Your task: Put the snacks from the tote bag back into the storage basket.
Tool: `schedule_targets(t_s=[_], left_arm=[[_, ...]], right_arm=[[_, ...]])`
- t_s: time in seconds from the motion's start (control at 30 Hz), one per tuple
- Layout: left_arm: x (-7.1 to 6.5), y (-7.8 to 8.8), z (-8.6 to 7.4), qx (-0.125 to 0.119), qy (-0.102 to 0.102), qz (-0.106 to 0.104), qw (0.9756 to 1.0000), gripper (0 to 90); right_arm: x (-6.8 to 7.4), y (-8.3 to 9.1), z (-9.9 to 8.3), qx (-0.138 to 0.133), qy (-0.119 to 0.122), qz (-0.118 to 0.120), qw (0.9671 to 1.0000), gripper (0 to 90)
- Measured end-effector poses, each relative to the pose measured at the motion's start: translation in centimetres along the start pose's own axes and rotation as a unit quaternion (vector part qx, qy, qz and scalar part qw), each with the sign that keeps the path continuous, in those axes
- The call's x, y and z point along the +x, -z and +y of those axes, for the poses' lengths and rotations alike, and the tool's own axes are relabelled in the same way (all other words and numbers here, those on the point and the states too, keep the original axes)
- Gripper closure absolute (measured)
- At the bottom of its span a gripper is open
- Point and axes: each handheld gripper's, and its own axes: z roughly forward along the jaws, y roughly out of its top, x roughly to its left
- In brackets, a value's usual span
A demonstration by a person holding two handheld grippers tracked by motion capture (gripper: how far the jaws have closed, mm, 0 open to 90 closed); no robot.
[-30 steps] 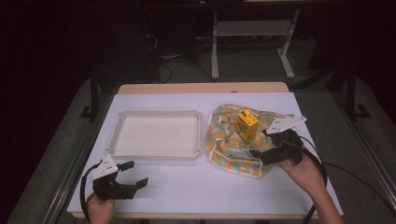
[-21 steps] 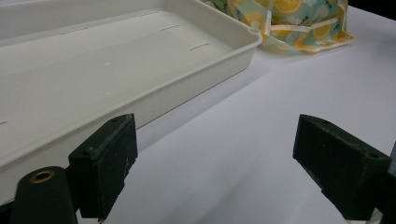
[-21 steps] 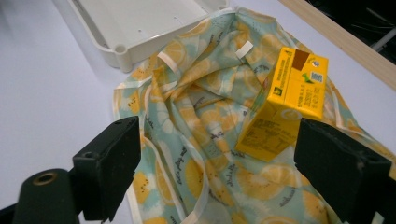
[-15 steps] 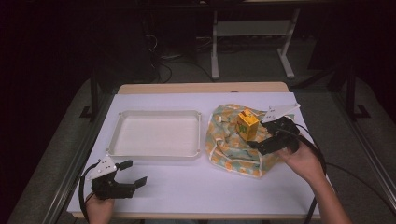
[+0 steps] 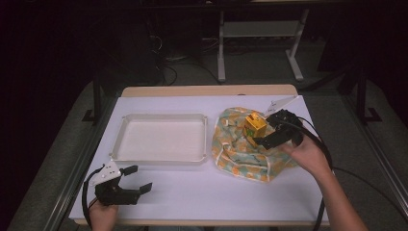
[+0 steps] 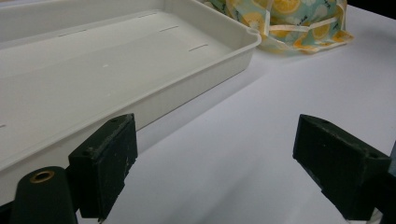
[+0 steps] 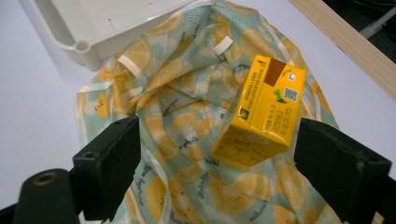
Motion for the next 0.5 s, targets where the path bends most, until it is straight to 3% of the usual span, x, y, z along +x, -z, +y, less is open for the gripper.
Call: schedule_targets(t_s=[0.23,0.5], left_arm=[[0.0,0.2,0.1,-0.005,-0.004,0.000,1.0000,13.4],[0.0,-0.1,0.1,0.002,-0.007,-0.005,1.0000,13.4]], right_arm=[[-1.2,-0.6,1.1,0.010,0.000,-0.013,0.9999,14.5],[-2.0,-1.4,2.6,0.038,-0.007,-0.007,0.9992,14.6]])
